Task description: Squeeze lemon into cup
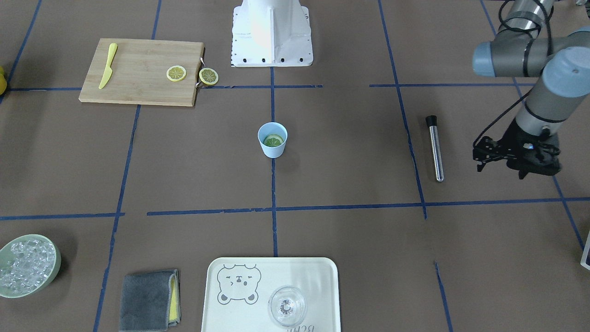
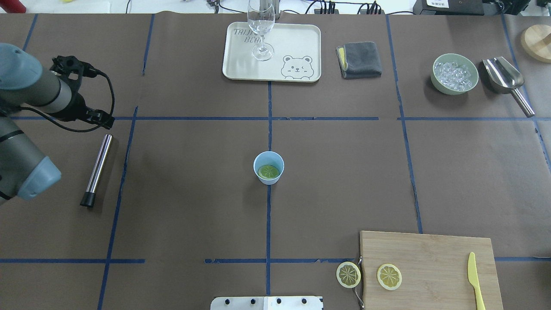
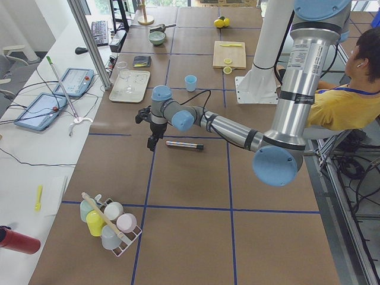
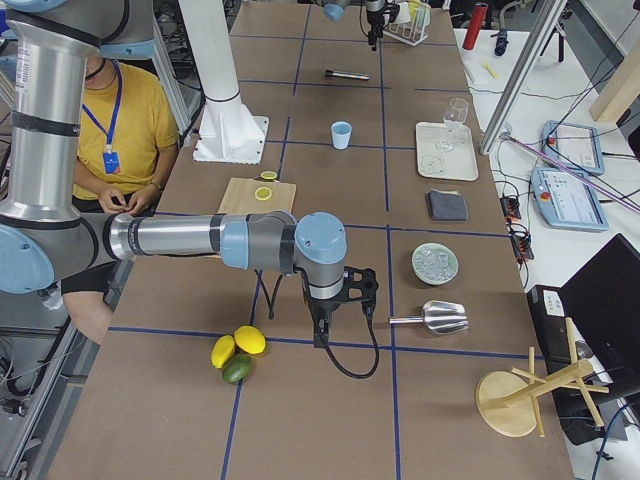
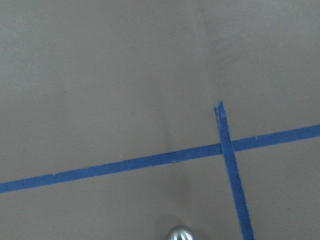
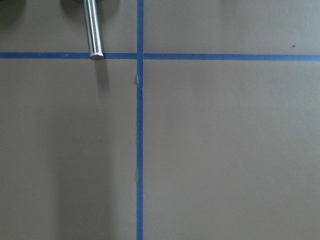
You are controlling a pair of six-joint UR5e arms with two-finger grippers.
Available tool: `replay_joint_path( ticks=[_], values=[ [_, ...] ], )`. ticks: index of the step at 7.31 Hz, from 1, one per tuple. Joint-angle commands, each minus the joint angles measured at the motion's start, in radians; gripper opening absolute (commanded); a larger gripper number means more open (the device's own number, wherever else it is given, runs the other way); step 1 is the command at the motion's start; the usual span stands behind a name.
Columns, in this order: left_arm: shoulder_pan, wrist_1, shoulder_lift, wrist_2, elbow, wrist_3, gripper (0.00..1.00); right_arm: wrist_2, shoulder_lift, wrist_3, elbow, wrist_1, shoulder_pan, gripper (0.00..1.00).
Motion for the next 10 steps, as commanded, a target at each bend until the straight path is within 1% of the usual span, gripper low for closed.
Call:
replay_joint_path(
  ticks=[1, 2, 3, 4, 5, 6, 7, 9, 10],
  values=[
    [-0.245, 0.0, 0.136, -0.137, 0.01, 0.34, 1.0, 0.0, 0.001, 0.0, 0.0, 0.0, 0.0, 1.0],
    [-0.354, 0.003, 0.21, -0.232, 0.017, 0.389, 1.0, 0.0, 0.001, 0.0, -0.002, 0.0, 0.0, 1.0],
    [-0.402, -0.008, 0.309, -0.251, 0.011, 0.397, 1.0, 0.002, 0.003, 0.002, -0.002, 0.0, 0.0, 1.0],
    [-0.448, 0.0, 0.338, -0.252, 0.016, 0.397, 1.0, 0.002, 0.003, 0.002, -0.002, 0.0, 0.0, 1.0],
    [-0.518, 0.016, 0.34, -0.252, 0.014, 0.397, 1.0, 0.002, 0.003, 0.002, -0.002, 0.0, 0.0, 1.0],
    [-0.522, 0.112, 0.326, -0.249, 0.005, 0.397, 1.0, 0.002, 0.003, 0.002, -0.002, 0.0, 0.0, 1.0],
    [-0.527, 0.251, 0.288, -0.24, -0.007, 0.4, 1.0, 0.002, 0.003, 0.002, -0.002, 0.0, 0.0, 1.0],
    [-0.533, 0.268, 0.284, -0.252, -0.031, 0.47, 1.0, 0.002, 0.003, 0.002, 0.0, 0.0, 0.0, 1.0],
    [-0.533, 0.259, 0.283, -0.289, -0.053, 0.472, 1.0, 0.003, 0.003, 0.002, 0.0, 0.0, 0.0, 1.0]
  ],
)
